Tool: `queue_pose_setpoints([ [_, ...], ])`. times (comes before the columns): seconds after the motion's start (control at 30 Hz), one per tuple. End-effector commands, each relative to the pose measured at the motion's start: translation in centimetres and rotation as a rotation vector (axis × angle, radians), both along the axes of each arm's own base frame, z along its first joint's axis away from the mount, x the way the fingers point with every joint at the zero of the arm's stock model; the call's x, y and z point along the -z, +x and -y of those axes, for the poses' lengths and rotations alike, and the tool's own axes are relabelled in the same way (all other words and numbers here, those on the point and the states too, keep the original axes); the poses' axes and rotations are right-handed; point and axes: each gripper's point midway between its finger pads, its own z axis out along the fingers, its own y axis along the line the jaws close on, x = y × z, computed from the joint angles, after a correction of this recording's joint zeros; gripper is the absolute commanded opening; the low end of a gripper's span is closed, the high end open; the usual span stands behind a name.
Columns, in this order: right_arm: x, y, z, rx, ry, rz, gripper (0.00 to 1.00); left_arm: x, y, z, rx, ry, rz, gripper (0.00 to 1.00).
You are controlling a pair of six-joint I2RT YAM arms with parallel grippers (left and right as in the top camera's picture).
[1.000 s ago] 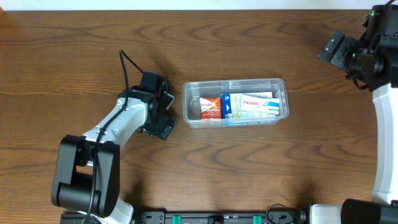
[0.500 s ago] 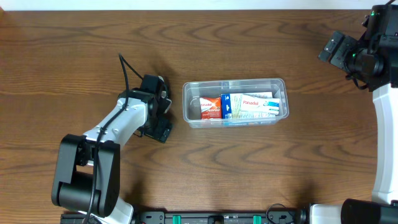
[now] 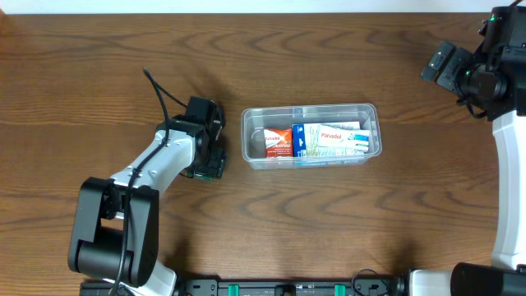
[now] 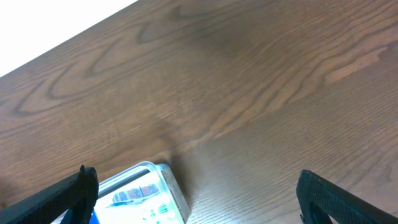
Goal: Pack container
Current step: 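Grasp the green Zam-Buk box with the left gripper and lift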
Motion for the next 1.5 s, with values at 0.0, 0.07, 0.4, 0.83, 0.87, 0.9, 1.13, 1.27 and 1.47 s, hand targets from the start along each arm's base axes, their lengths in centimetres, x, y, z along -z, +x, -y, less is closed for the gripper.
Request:
queue_pose_setpoints([
  [0.0,-0.6,-0.1,0.3,0.017,-0.002,0.013,0.99,0.4,-0.8,-0.2,-0.067,-0.001,-0.031,0.75],
  [0.07,-0.6,-0.1,0.3,0.017,-0.002,0.013,0.99,0.5,-1.3,-0.4,-0.066,0.005,-0.052,0.75],
  [0.4,-0.6,-0.1,0.3,0.017,-0.002,0.013,0.99,0.4,-1.5,-0.5,-0.068,0.013,-0.059,0.61],
  [0.83,-0.6,-0.1,0.3,0.017,-0.002,0.013,0.99,0.2,0.0,-0.2,-0.101,-0.005,0.001,0.62],
  [0.87,-0.6,-0.1,0.3,0.017,-0.002,0.013,0.99,0.2,0.1,-0.1,-0.105,-0.007,0.004,0.62],
  [0.9,-0.6,-0.1,0.3,0.017,-0.002,0.013,0.99,0.2,0.2,-0.1,-0.117,-0.009,0.008,0.62],
  [1.13,-0.6,-0.1,0.3,0.017,-0.002,0.014,0.99,0.7,-0.1,-0.2,-0.145,-0.006,-0.014,0.61],
  [1.27,-0.6,-0.1,0.3,0.017,-0.002,0.013,0.99,0.3,-0.8,-0.3,-0.161,-0.002,-0.042,0.61],
  [1.47,-0.6,-0.1,0.3,0.017,-0.002,0.013,0.99,-3.0,-1.7,-0.3,-0.170,0.014,-0.115,0.62],
])
